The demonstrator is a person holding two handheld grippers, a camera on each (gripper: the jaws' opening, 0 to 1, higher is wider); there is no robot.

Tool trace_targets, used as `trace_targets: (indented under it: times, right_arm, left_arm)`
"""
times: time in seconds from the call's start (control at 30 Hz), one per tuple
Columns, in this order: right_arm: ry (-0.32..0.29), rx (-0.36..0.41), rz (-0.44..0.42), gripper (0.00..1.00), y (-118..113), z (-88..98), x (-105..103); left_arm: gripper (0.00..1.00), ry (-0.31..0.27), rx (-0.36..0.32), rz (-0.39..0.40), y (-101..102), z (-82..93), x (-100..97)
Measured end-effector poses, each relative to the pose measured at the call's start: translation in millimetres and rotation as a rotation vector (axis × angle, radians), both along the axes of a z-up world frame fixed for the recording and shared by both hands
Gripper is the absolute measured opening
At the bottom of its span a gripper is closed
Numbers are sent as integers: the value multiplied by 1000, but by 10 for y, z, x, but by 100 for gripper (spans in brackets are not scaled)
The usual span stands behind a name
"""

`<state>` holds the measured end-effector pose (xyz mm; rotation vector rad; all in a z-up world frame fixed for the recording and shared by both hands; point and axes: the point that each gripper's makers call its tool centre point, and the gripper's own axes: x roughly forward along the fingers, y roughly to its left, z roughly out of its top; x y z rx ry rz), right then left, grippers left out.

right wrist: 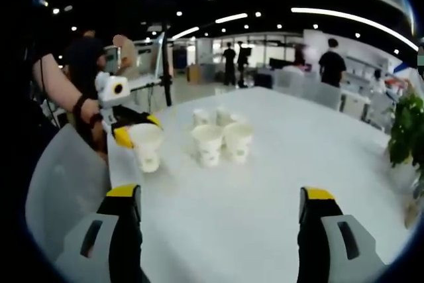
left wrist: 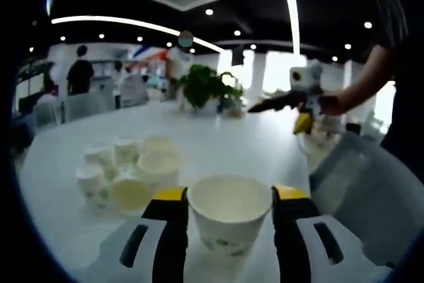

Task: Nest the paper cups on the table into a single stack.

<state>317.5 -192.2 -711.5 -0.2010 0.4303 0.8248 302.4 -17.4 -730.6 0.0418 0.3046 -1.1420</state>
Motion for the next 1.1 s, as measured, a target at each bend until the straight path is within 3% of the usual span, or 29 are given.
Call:
trace_targets:
  times: [0.6,0.73,1.1]
  right_arm:
    - [5,-16,0,97,-14,-3,-31]
    - [3,-16,-5,97,-30,8,-34]
    - [15,-24,-10,97,-59,-15,-40]
  left_arm:
    - [48,-9,-13,-37,-196,-83,-133]
    - [48,19,-39,-30,-219,-121,-129]
    - [48,-29,-21,-50,-288,-200,-164]
